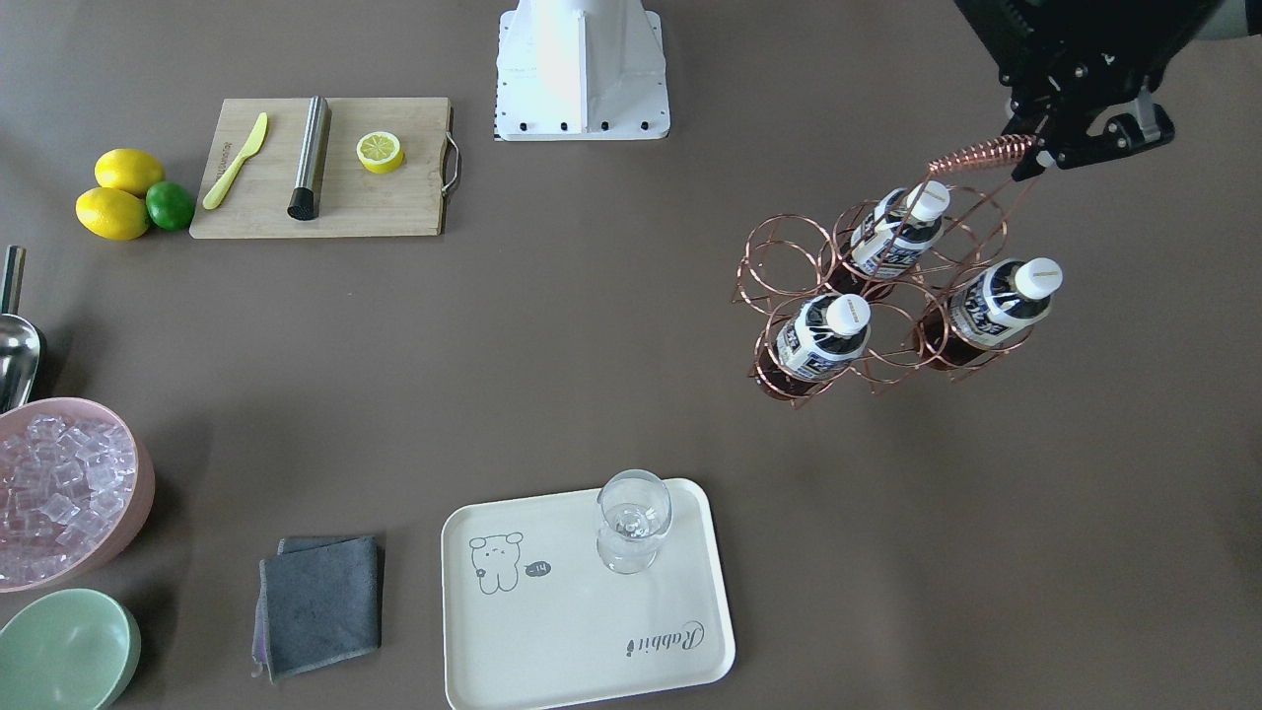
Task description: Take tea from basket to plate
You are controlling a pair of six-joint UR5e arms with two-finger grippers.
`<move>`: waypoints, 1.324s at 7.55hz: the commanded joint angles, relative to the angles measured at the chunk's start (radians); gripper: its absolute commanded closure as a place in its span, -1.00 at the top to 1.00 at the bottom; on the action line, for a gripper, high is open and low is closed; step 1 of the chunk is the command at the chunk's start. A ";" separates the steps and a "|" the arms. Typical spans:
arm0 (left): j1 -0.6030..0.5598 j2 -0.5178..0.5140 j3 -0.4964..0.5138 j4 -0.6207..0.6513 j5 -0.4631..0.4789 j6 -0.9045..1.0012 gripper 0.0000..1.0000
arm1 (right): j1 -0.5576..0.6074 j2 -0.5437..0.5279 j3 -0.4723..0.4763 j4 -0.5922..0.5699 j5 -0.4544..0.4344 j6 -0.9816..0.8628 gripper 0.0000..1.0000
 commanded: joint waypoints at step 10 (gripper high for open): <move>0.409 -0.105 -0.147 -0.065 0.022 -0.711 -1.00 | 0.000 0.000 -0.001 -0.001 0.000 0.000 1.00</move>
